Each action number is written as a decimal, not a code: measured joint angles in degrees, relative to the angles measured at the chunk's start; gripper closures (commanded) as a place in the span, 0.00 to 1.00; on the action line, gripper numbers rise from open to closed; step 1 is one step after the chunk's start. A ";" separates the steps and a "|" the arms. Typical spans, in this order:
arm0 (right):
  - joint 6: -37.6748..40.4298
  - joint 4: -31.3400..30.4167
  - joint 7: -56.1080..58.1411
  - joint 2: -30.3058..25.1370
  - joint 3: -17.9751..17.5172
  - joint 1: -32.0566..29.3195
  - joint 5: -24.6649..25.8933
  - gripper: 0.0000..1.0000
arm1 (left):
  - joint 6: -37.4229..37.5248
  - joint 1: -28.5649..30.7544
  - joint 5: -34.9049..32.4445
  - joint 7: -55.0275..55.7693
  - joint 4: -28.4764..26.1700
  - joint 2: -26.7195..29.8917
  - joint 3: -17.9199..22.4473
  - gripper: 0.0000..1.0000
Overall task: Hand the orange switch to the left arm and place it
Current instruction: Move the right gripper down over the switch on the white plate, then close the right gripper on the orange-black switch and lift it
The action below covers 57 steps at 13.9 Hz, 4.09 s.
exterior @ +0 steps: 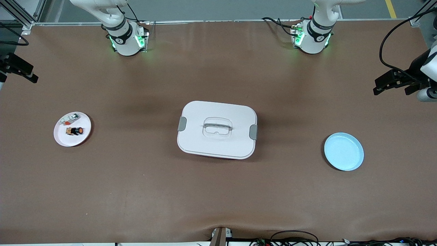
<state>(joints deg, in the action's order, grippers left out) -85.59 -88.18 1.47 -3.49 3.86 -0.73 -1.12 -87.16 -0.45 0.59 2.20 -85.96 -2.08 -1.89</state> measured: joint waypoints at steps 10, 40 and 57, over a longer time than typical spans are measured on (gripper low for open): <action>-4.34 1.67 0.85 16.48 0.35 -4.23 0.05 0.00 | 0.03 0.00 0.00 0.00 0.12 0.00 0.00 0.00; -52.22 -29.70 21.87 27.96 0.38 -16.03 0.03 0.00 | 0.06 -0.02 0.00 0.00 0.30 0.00 0.00 0.00; -55.76 -30.94 22.75 31.34 0.07 -16.03 0.03 0.00 | 0.06 -0.05 0.00 0.00 0.42 0.00 -0.02 0.00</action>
<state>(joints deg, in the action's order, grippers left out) -141.34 -119.12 24.22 27.85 3.93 -16.77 -1.09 -87.10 -0.49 0.58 2.20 -85.54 -2.08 -1.91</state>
